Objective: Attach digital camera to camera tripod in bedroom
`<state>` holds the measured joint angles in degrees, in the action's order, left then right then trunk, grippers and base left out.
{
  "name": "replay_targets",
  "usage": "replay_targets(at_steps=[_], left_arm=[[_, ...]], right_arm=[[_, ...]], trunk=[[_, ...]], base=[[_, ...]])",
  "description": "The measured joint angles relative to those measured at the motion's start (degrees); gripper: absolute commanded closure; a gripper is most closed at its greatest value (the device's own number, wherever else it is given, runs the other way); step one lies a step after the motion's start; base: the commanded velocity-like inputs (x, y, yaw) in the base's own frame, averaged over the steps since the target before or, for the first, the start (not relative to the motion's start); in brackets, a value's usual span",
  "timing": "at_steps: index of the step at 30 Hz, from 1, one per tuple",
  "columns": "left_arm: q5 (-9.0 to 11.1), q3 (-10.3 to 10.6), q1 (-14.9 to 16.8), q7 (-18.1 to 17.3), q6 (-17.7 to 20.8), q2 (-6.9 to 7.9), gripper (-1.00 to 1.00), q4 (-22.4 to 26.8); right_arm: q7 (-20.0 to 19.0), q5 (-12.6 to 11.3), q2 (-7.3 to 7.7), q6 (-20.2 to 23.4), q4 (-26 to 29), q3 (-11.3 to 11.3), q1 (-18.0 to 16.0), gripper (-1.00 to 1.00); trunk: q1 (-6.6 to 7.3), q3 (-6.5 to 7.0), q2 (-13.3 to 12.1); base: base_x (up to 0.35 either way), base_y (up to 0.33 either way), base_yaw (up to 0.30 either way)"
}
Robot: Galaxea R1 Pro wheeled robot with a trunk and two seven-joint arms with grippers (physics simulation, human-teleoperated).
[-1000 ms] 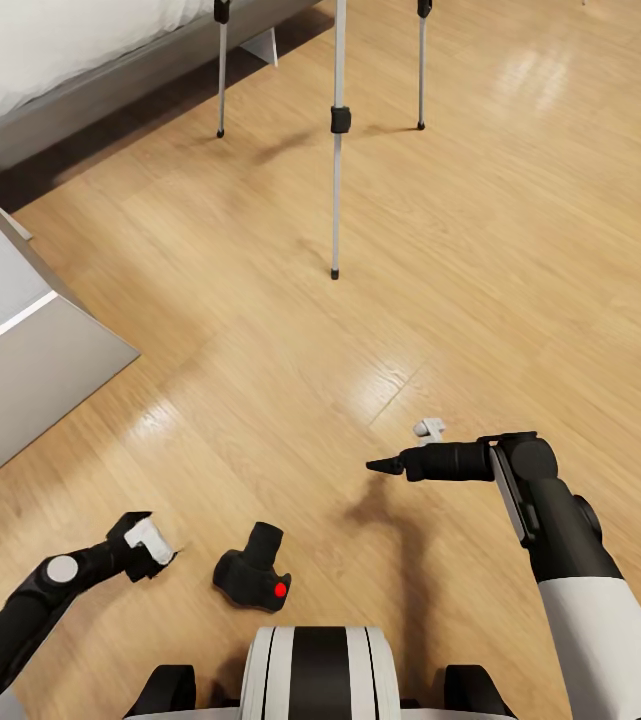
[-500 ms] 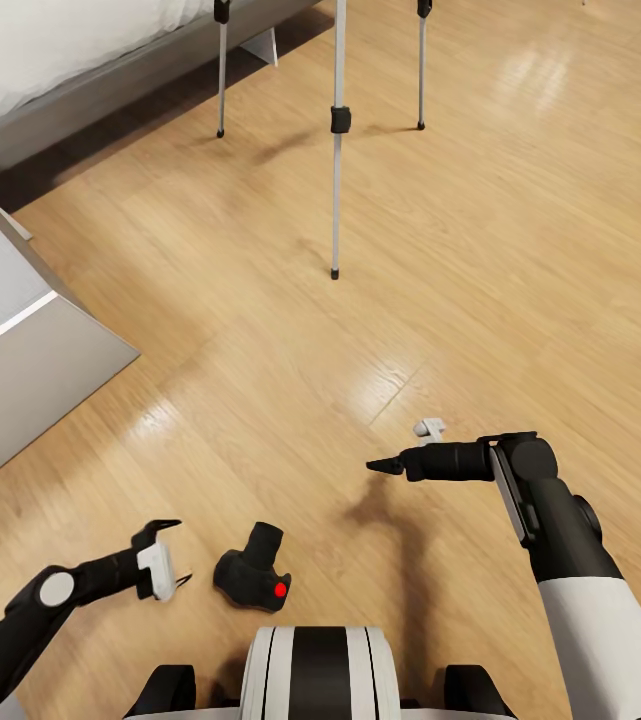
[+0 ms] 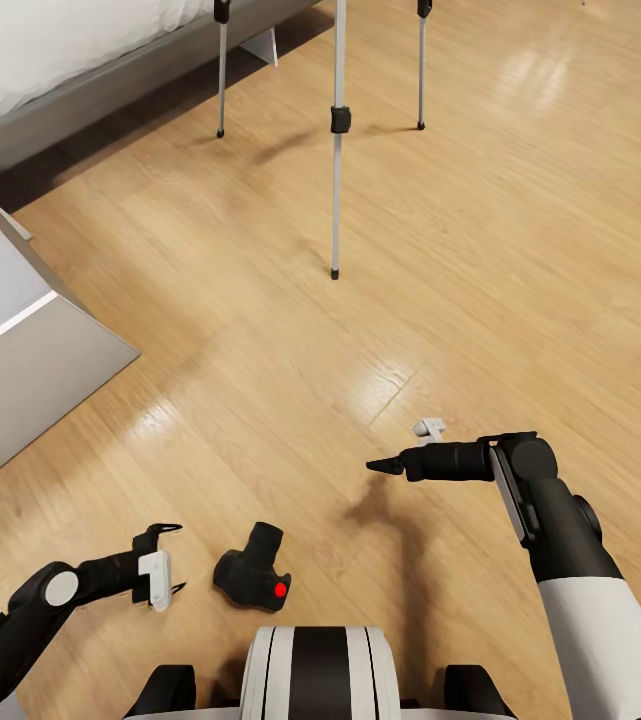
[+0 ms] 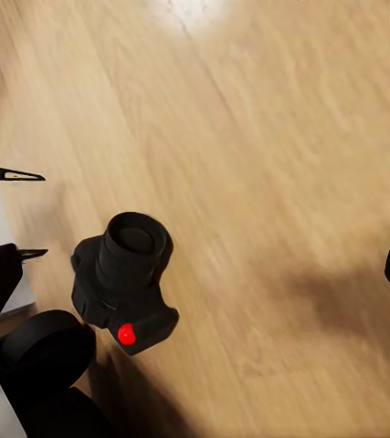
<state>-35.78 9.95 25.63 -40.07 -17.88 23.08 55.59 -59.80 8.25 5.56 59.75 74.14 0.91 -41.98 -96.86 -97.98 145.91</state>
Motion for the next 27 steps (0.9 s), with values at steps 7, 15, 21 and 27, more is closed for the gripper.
replay_targets(at_steps=[7, 15, 21, 27], left_arm=[[1.57, -1.54, 2.30, -1.59, 1.63, -1.63, -1.00, 0.13], [0.33, 0.70, 1.01, -4.13, 0.30, -0.01, -1.00, 2.50], [-1.61, 2.33, 1.00, -6.05, 2.06, -0.65, -1.00, 2.94], [-3.54, 2.35, 2.01, -7.96, 4.00, -2.01, -1.00, 2.34]], right_arm=[[1.22, 0.22, -0.34, 0.01, -1.61, 0.07, -0.01, -1.00], [1.24, 1.33, -0.34, -0.11, -3.50, 0.06, 0.00, -1.00], [1.32, 1.47, -0.33, -0.12, -3.73, 0.08, 0.00, -1.00], [1.39, 1.51, -0.35, -0.13, -3.76, 0.07, 0.00, -1.00]], trunk=[[0.00, 0.00, 0.00], [0.00, 0.00, 0.00], [0.00, 0.00, 0.00], [0.00, 0.00, 0.00]], base=[[0.000, 0.000, 0.000], [0.000, 0.000, 0.000], [0.000, 0.000, 0.000], [0.000, 0.000, 0.000]])
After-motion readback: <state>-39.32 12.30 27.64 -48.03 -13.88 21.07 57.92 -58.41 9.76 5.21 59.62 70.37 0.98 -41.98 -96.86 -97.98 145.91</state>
